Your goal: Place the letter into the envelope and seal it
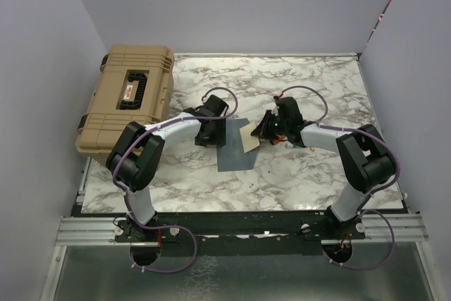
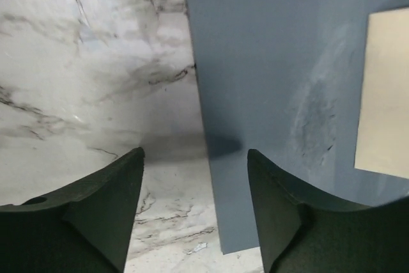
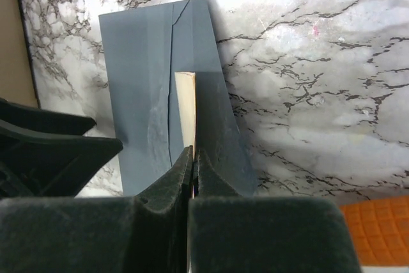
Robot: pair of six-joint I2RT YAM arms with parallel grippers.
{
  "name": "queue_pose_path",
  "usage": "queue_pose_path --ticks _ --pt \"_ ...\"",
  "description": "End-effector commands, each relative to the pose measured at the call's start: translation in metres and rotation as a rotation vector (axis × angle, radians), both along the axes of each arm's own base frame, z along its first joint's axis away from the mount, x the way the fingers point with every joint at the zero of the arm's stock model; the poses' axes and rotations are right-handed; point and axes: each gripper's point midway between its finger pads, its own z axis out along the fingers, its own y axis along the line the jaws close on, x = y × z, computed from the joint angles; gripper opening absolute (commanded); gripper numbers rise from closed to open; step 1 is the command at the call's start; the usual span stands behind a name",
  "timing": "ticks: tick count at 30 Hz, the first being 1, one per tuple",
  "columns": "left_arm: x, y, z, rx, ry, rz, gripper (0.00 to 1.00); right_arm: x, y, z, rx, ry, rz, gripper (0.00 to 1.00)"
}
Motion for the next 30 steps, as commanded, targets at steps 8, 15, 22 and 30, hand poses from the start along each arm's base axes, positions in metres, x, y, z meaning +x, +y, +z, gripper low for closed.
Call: queue_pose_path --ticks 8,15,22,30 --pt "-0.018 -0.008 -0.036 -0.067 0.086 0.015 0.57 -0.009 0.014 -0.034 -0.09 0.047 0.0 0.0" --pt "-0.023 -0.006 -0.041 -0.065 0.099 0.012 0.56 -0.01 0.019 -0.029 -0.072 0.038 0.002 0.0" --pt "-0.021 -0.01 -0.042 -0.075 0.102 0.005 0.56 -0.017 0.037 -0.031 -0.046 0.072 0.058 0.0" --pt "-0.024 -0.013 -0.045 -0.091 0.117 0.001 0.57 -0.02 0.054 -0.031 -0.048 0.081 0.088 0.0"
